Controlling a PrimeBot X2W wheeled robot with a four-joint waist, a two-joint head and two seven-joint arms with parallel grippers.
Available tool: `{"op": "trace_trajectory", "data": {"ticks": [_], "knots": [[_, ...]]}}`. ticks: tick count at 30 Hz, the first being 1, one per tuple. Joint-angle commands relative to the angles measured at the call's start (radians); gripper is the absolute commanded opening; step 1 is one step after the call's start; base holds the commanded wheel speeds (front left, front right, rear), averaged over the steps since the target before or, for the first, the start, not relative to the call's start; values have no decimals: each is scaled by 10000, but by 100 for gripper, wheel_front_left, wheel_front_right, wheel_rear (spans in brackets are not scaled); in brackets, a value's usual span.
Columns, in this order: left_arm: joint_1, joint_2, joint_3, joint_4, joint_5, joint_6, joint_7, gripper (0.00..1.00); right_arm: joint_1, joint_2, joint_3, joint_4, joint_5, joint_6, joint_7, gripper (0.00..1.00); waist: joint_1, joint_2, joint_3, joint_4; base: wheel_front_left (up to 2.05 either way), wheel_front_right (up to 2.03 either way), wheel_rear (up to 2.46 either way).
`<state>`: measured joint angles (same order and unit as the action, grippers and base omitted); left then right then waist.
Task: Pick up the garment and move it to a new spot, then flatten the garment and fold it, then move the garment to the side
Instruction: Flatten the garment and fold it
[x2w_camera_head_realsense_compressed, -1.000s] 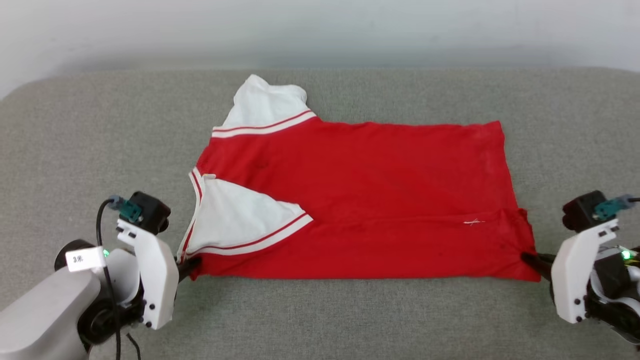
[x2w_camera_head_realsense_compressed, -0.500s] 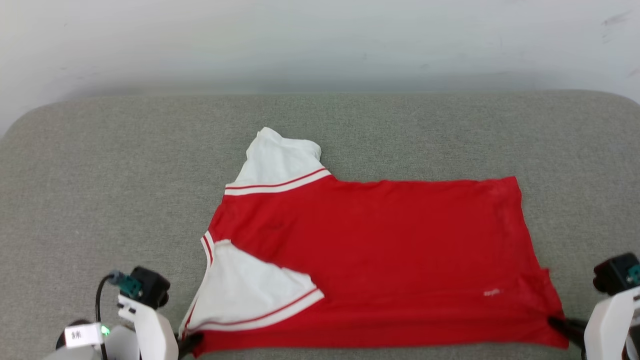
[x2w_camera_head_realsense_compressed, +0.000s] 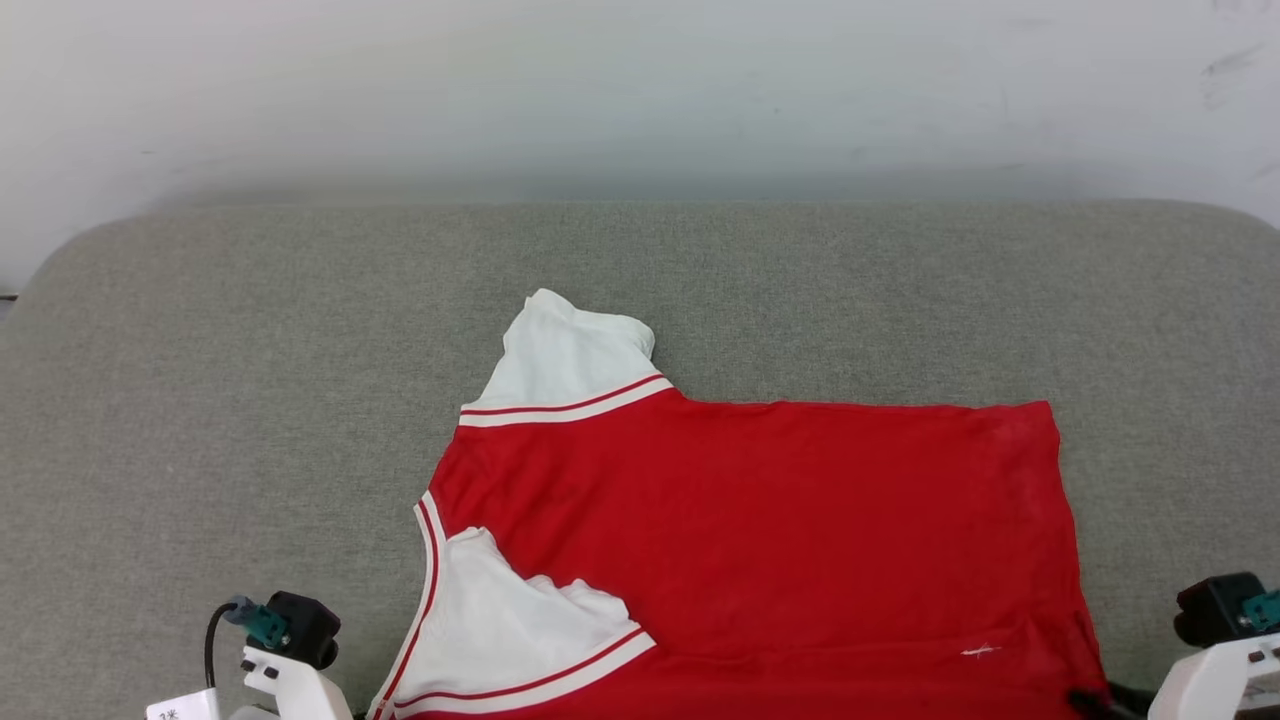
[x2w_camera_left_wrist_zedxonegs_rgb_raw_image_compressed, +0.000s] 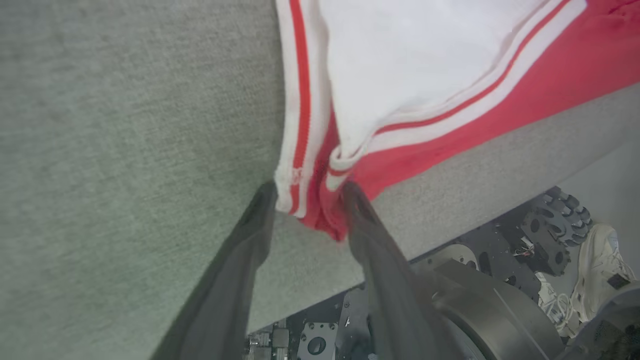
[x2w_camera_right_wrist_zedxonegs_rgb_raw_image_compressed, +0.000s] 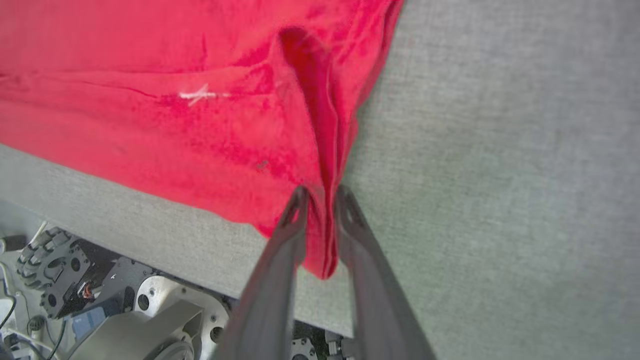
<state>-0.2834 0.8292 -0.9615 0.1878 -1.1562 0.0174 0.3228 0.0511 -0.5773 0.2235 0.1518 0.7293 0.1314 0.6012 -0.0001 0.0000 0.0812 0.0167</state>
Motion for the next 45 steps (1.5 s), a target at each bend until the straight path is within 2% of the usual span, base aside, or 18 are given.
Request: {"op": "trace_trajectory", "data": {"ticks": [1,7,13,18,22,28,32,33,40,45], "knots": [[105,111,73,71,97,-8,-131,100,100,101,-225,-115,-22,-15,-346,100,1,0,-138,9,0,0,0],[-314,547,714,-471,41,133,-757,100,-143,540,-1392,-768,-586,-13,-2114,100,1,0,-358,5,0,0,0],[-1186,777,1421,-658,696,553,-1696,100,-513,1632,-2367,-1459,-1879,-12,-4367,100,1,0,-344,-181,0,0,0],[-2212,450,1779,-259,1300,642,-2301,100,-717,2662,-2785,-2028,-2840,-12,-5692,100,1,0,-65,-478,0,0,0],[-3208,119,1745,267,1599,233,-2150,100,-712,3263,-2682,-2571,-3589,-12,-6437,100,1,0,334,-794,0,0,0],[-4879,-292,1656,1229,1694,-399,-1102,100,-842,3777,-2339,-3087,-4319,-12,-6862,100,1,0,1309,-1324,0,0,0],[-6023,-436,1446,1781,1556,-706,349,100,-1131,3984,-2133,-3338,-4473,-12,-7029,100,1,0,2093,-1636,0,0,0],[-6023,-436,1446,1781,1556,-706,349,100,-1131,3984,-2133,-3338,-4473,-12,-7029,100,1,0,2093,-1636,0,0,0],[-7824,-714,1083,2554,1256,-958,3112,100,-1740,4030,-1818,-3182,-4580,-12,-7160,100,1,0,3273,-2031,0,0,0],[-8747,-844,882,3069,1342,-989,4259,100,-2168,3981,-1628,-2948,-4566,-12,-7292,100,1,0,3878,-2240,0,0,0]]}}
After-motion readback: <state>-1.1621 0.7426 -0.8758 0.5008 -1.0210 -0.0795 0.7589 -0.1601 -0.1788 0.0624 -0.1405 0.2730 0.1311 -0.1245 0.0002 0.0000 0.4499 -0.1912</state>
